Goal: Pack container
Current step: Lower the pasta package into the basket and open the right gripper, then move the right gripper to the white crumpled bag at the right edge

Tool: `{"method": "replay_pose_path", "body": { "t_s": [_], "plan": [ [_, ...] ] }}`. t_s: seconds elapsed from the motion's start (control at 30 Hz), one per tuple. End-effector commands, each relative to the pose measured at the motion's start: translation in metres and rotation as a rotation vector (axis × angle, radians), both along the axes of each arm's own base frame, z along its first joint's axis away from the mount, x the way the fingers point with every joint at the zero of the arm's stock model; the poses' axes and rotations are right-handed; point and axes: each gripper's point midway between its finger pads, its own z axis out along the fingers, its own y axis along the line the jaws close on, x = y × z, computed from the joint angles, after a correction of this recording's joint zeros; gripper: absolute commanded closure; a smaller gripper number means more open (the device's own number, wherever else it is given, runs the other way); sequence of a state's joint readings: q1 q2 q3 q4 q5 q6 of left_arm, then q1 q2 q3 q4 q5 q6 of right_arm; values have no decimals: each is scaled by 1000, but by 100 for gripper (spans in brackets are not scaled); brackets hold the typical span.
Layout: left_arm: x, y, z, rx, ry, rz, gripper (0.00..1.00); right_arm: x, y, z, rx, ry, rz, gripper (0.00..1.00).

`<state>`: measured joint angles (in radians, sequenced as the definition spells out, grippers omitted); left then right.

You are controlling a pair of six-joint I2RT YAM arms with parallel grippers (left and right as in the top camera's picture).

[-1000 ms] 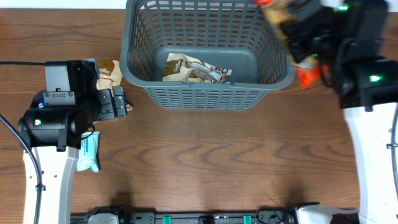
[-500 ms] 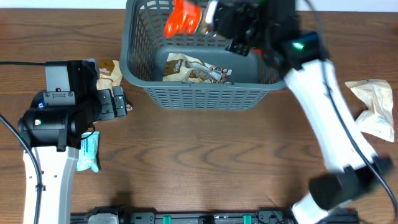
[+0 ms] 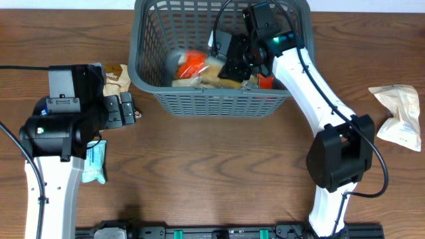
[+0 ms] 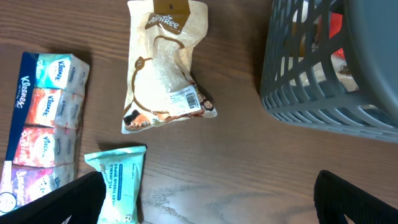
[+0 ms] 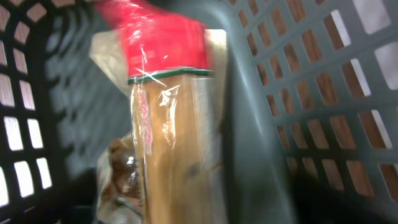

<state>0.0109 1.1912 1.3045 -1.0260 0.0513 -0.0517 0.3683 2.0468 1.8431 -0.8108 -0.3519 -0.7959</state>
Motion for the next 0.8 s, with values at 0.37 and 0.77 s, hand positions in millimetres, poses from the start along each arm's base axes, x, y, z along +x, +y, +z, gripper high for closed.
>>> {"method": "replay_pose_path", "body": {
  "t_s": [0.37, 0.77],
  "plan": [
    [0, 2, 5, 13, -9, -1, 1, -2, -38, 252, 344, -377, -302, 1],
    [0, 2, 5, 13, -9, -1, 1, -72, -343, 288, 234, -357, -1408, 1]
  ]
}}
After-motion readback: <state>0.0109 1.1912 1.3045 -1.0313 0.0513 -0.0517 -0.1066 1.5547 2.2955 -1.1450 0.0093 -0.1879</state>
